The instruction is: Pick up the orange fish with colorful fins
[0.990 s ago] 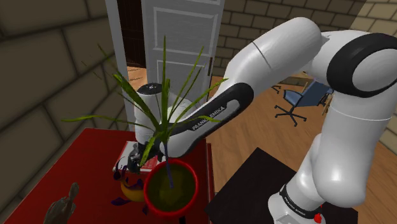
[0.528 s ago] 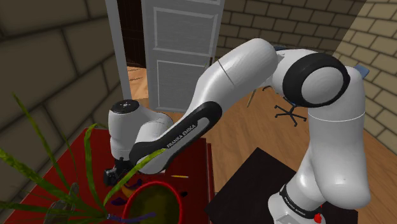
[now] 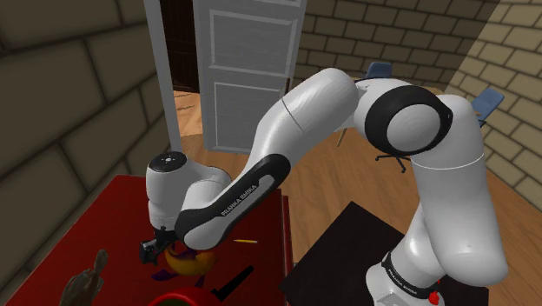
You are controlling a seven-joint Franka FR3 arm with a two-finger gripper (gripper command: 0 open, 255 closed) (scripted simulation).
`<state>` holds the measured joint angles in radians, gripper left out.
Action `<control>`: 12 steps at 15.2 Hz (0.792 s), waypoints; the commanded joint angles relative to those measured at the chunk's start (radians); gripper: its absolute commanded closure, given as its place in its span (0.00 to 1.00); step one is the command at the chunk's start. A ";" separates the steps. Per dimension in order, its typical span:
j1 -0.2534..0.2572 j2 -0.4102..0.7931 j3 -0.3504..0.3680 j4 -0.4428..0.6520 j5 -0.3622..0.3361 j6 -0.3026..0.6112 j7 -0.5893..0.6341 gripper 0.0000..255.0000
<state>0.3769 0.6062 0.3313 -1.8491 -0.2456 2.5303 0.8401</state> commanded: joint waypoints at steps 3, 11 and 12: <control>0.004 0.016 -0.005 0.005 -0.006 0.011 0.003 1.00; 0.004 0.016 -0.005 0.006 -0.006 0.010 0.003 1.00; 0.004 0.017 -0.006 0.006 -0.006 0.012 0.003 1.00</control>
<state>0.3817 0.6220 0.3271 -1.8430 -0.2510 2.5422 0.8425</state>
